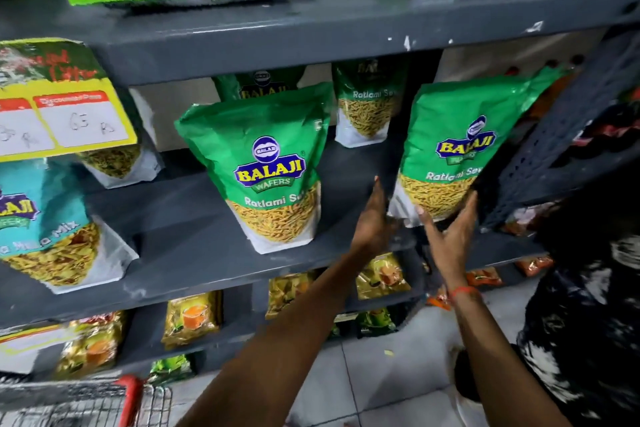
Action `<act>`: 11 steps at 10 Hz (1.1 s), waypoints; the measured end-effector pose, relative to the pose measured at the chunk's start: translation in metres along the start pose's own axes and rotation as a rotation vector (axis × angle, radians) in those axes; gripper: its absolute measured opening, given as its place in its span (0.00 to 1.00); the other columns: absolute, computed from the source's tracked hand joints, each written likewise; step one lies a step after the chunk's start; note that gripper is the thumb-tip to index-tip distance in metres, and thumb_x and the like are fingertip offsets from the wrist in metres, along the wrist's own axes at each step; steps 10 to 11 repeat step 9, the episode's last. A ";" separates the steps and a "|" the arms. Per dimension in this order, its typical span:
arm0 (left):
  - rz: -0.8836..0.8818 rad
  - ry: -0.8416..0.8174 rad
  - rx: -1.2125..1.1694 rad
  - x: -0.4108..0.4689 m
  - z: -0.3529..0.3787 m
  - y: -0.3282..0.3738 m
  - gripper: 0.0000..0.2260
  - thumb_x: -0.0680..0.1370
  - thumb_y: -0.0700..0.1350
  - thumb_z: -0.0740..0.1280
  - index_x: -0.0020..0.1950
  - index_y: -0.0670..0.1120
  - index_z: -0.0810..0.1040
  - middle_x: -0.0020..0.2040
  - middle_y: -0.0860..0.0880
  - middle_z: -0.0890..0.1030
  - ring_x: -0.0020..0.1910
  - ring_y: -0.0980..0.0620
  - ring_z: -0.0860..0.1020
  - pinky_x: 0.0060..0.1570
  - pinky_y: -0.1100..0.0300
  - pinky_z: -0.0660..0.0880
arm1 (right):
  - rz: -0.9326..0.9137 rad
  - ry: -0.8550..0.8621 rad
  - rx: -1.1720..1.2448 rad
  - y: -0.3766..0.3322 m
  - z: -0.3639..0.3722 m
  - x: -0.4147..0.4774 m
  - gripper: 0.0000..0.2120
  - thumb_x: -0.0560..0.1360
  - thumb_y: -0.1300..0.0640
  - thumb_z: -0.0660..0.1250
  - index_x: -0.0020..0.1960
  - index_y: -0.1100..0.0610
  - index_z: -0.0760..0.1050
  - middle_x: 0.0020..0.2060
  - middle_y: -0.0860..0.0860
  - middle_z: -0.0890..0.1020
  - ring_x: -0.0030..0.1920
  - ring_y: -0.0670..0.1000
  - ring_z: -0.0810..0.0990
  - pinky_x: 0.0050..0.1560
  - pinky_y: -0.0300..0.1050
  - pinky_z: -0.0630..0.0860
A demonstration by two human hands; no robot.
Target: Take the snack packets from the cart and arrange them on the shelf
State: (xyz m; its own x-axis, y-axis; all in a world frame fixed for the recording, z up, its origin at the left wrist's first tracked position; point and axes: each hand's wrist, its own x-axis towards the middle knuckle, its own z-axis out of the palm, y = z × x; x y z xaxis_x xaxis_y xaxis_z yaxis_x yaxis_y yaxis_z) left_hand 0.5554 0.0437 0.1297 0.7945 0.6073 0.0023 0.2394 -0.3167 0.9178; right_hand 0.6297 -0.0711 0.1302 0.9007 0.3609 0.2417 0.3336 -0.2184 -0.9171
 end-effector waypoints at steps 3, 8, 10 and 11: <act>-0.074 0.005 0.005 0.026 0.017 -0.021 0.32 0.66 0.48 0.77 0.68 0.47 0.70 0.64 0.44 0.78 0.61 0.47 0.77 0.58 0.52 0.76 | 0.022 -0.161 0.008 0.023 -0.010 0.025 0.61 0.58 0.22 0.58 0.75 0.62 0.46 0.76 0.59 0.56 0.69 0.42 0.56 0.59 0.11 0.49; -0.052 -0.037 0.011 0.021 0.020 0.004 0.32 0.68 0.44 0.76 0.69 0.44 0.67 0.64 0.43 0.77 0.60 0.45 0.76 0.50 0.62 0.70 | 0.091 -0.175 -0.063 0.008 -0.024 0.021 0.60 0.58 0.23 0.60 0.76 0.56 0.39 0.77 0.56 0.52 0.72 0.46 0.54 0.71 0.43 0.55; -0.039 -0.056 0.001 0.015 0.018 0.004 0.35 0.69 0.44 0.75 0.72 0.44 0.63 0.66 0.42 0.75 0.62 0.43 0.75 0.51 0.60 0.72 | 0.061 -0.053 -0.143 0.011 -0.016 0.015 0.53 0.67 0.34 0.65 0.75 0.60 0.41 0.77 0.59 0.50 0.76 0.55 0.51 0.76 0.53 0.55; -0.039 -0.056 0.001 0.015 0.018 0.004 0.35 0.69 0.44 0.75 0.72 0.44 0.63 0.66 0.42 0.75 0.62 0.43 0.75 0.51 0.60 0.72 | 0.061 -0.053 -0.143 0.011 -0.016 0.015 0.53 0.67 0.34 0.65 0.75 0.60 0.41 0.77 0.59 0.50 0.76 0.55 0.51 0.76 0.53 0.55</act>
